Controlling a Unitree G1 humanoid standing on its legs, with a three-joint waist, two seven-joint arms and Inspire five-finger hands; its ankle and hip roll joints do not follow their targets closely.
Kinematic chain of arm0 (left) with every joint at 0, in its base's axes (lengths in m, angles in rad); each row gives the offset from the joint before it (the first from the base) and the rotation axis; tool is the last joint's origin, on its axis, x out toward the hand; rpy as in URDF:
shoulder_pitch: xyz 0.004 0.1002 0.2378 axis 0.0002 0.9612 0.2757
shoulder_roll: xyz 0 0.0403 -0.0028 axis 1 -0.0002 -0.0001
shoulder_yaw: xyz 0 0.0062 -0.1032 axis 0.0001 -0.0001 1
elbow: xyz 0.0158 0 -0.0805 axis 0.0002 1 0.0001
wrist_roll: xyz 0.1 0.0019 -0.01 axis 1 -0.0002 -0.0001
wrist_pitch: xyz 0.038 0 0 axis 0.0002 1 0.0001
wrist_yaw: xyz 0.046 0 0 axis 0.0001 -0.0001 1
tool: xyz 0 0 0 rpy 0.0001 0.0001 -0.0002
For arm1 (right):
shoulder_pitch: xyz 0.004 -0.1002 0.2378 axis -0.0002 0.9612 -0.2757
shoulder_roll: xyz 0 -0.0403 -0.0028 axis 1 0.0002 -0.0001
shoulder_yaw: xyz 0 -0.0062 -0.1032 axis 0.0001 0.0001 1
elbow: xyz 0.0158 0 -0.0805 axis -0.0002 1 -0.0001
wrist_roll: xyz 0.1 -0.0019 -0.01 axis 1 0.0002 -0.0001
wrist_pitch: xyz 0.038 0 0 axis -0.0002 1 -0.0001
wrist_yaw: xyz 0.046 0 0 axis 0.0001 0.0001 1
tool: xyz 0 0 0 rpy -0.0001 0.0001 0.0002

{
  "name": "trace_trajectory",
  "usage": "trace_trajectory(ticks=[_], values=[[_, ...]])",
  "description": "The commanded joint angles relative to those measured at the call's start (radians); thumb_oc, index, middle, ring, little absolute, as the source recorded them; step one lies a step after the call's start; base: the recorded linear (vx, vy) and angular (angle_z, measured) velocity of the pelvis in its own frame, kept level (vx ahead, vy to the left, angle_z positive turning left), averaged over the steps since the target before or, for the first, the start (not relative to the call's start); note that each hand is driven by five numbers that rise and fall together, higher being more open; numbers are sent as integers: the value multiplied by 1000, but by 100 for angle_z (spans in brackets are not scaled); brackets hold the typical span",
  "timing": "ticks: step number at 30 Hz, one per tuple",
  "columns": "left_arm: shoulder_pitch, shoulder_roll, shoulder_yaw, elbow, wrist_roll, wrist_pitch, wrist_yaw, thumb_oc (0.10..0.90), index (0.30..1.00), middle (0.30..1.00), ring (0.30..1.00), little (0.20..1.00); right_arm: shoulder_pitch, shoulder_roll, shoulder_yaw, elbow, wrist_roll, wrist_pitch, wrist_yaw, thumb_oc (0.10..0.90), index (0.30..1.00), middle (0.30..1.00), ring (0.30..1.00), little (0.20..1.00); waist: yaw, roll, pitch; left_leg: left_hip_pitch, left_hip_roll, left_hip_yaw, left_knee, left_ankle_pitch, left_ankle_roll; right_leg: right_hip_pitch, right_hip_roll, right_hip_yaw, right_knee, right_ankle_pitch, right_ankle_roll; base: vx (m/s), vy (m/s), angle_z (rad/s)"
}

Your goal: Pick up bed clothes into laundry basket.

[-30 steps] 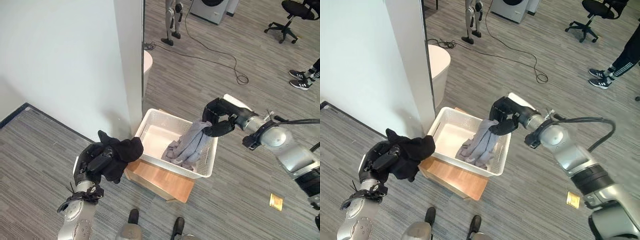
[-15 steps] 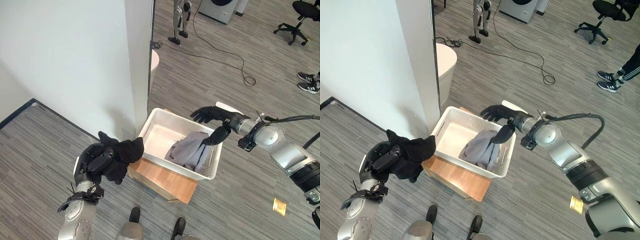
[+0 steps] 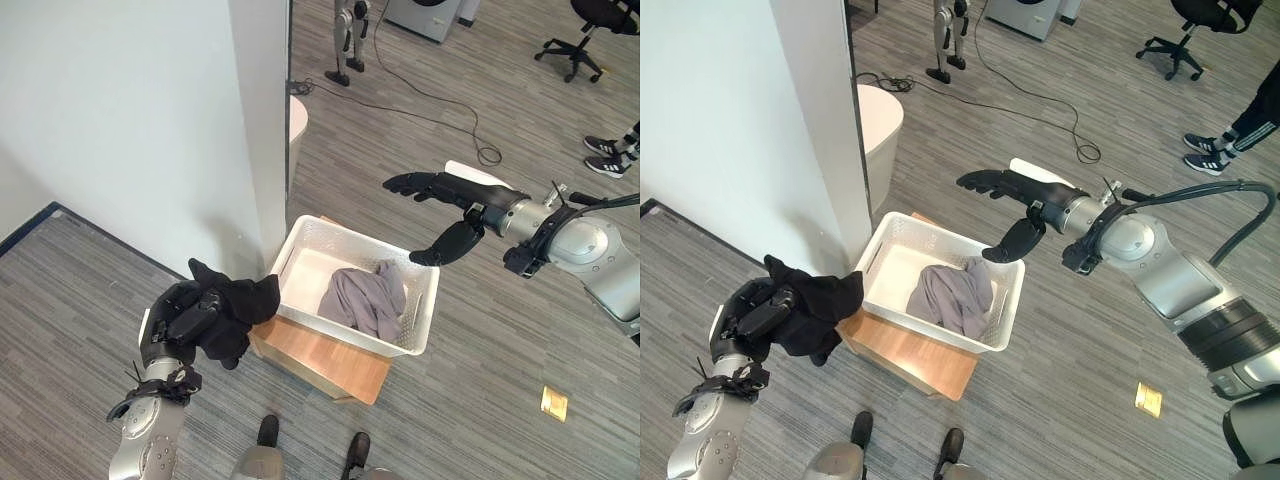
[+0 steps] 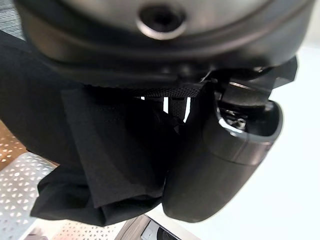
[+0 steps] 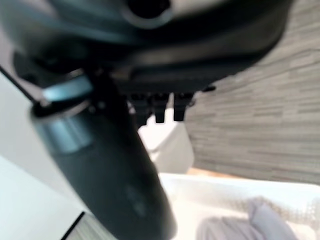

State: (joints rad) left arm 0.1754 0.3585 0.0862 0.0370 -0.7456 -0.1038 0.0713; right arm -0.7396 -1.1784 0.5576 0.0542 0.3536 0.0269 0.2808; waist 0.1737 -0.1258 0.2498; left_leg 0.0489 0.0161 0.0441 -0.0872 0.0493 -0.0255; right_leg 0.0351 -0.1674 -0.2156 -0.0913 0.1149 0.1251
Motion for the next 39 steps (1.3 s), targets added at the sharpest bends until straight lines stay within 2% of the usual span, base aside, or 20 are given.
trace_trajectory(ticks=[1, 3, 4, 7, 12, 13, 14, 15, 17, 18, 19, 20, 21, 23, 24, 26, 28, 31, 34, 39], values=[[-97, 115, 43, -122, -22, -114, -53, 400, 300, 300, 300, 300, -89, -38, -70, -33, 49, -73, -49, 800, 900, 900, 900, 900, 13, -13, -89, -67, 12, -26, 2, 16, -49, 58, -102, -58, 114, -110, 88, -6, -36, 0], [-129, 184, 91, -113, -68, -122, -52, 400, 300, 300, 300, 300, -55, 3, -100, -42, 79, -78, -63, 800, 900, 900, 900, 900, 12, 11, -96, -67, 15, -21, 2, 21, -53, 64, -102, -64, 105, -109, 88, -10, -39, 0], [-130, 189, 91, -111, -70, -123, -53, 400, 300, 300, 300, 300, -49, 5, -106, -44, 79, -77, -63, 800, 900, 900, 900, 900, 12, 8, -96, -67, 15, -21, 2, 20, -53, 65, -101, -64, 104, -108, 88, 0, 0, 0], [-184, 391, 202, -125, -106, -160, -18, 400, 300, 300, 300, 300, 51, 94, -165, -48, 126, -69, -67, 800, 900, 900, 900, 900, 17, 65, -112, -57, 14, -18, 1, 26, -60, 89, -103, -83, 94, -113, 88, 9, -10, 0], [-229, 658, 322, -47, -130, -198, 26, 400, 300, 300, 300, 300, 171, 131, -218, -55, 141, -46, -59, 800, 900, 900, 900, 900, 17, 131, -133, -50, 10, -24, 2, 37, -72, 118, -107, -115, 82, -120, 91, 0, -24, 15], [-232, 714, 334, -20, -126, -197, 30, 400, 300, 300, 300, 300, 174, 129, -216, -51, 142, -44, -59, 800, 900, 900, 900, 900, 19, 145, -138, -48, 10, -23, 2, 40, -75, 123, -108, -120, 80, -121, 92, -7, -25, 20], [-235, 719, 331, -13, -129, -199, 26, 400, 300, 300, 300, 300, 175, 132, -216, -50, 142, -44, -60, 800, 900, 900, 900, 900, 18, 143, -137, -48, 10, -24, 2, 40, -75, 125, -107, -121, 80, -121, 92, -19, -18, 19], [-263, 854, 331, 56, -110, -195, 30, 400, 300, 300, 300, 300, 175, 124, -202, -23, 142, -40, -68, 800, 900, 900, 900, 900, 14, 170, -144, -43, 12, -27, 1, 47, -81, 137, -106, -128, 73, -121, 92, -21, -31, 19], [-322, 951, 287, 112, -136, -192, 6, 400, 300, 300, 300, 300, 170, 123, -190, -5, 151, -44, -79, 800, 900, 900, 900, 900, 7, 185, -152, -42, 15, -29, 0, 53, -86, 146, -103, -134, 66, -120, 92, -13, -32, 23], [-325, 951, 284, 113, -136, -192, 5, 400, 300, 300, 300, 300, 171, 122, -191, -5, 151, -44, -78, 800, 900, 900, 900, 900, 8, 185, -152, -42, 15, -29, 0, 53, -86, 146, -103, -135, 66, -120, 92, -14, -64, 20], [-407, 1056, 207, 152, -146, -171, -30, 400, 300, 300, 300, 300, 149, 123, -165, 10, 165, -54, -94, 800, 900, 900, 900, 900, -15, 207, -157, -40, 18, -31, 0, 60, -90, 149, -99, -130, 61, -119, 92, -13, -56, 8], [-428, 1058, 186, 159, -147, -173, -32, 400, 300, 300, 300, 300, 151, 123, -167, 11, 166, -54, -95, 800, 900, 900, 900, 900, -14, 207, -157, -40, 18, -32, 0, 60, -90, 151, -98, -132, 61, -119, 92, -21, -65, 11], [-512, 1101, 98, 170, -149, -160, -57, 400, 300, 300, 300, 300, 141, 126, -163, 17, 169, -62, -104, 800, 900, 900, 900, 900, -25, 221, -160, -39, 20, -33, 0, 63, -92, 151, -101, -127, 59, -118, 93, -9, -11, 9], [-545, 1102, 66, 178, -149, -161, -58, 400, 300, 300, 300, 300, 146, 125, -169, 18, 170, -63, -105, 800, 900, 900, 900, 900, -20, 220, -161, -39, 20, -34, 0, 62, -92, 152, -101, -127, 59, -118, 93, -4, -5, 3], [-656, 1149, -46, 190, -147, -148, -82, 400, 300, 300, 300, 300, 133, 140, -153, 26, 168, -67, -112, 800, 900, 900, 900, 900, -38, 240, -162, -32, 22, -28, 0, 62, -91, 145, -106, -121, 71, -116, 97, -6, -17, -5], [-697, 1149, -86, 198, -148, -148, -83, 400, 300, 300, 300, 300, 138, 140, -160, 28, 169, -67, -113, 800, 900, 900, 900, 900, -33, 237, -163, -32, 22, -28, 0, 62, -91, 145, -106, -121, 72, -116, 97, -1, -15, -6], [-839, 1168, -213, 207, -158, -140, -102, 400, 300, 300, 300, 300, 153, 135, -172, 25, 163, -70, -114, 800, 900, 900, 900, 900, -50, 250, -166, -31, 24, -25, 0, 61, -90, 142, -106, -114, 74, -114, 97, 7, -22, -7], [-947, 1178, -311, 217, -149, -137, -106, 400, 300, 300, 300, 300, 169, 122, -193, 23, 157, -74, -120, 800, 900, 900, 900, 900, -57, 255, -167, -31, 26, -20, 0, 61, -91, 140, -102, -112, 69, -112, 97, 2, -15, -5], [-1149, 1185, -484, 226, -137, -133, -113, 400, 300, 300, 300, 300, 236, 100, -273, 18, 152, -85, -135, 800, 900, 900, 900, 900, -76, 261, -168, -27, 32, -8, 0, 58, -92, 136, -95, -98, 55, -109, 98, 13, -9, -4], [-1335, 1179, -636, 239, -121, -140, -105, 400, 300, 300, 300, 300, 337, 82, -377, 4, 141, -90, -141, 800, 900, 900, 900, 900, -92, 263, -170, -23, 28, -6, 0, 53, -90, 139, -96, -95, 56, -112, 100, 29, -4, 0]])
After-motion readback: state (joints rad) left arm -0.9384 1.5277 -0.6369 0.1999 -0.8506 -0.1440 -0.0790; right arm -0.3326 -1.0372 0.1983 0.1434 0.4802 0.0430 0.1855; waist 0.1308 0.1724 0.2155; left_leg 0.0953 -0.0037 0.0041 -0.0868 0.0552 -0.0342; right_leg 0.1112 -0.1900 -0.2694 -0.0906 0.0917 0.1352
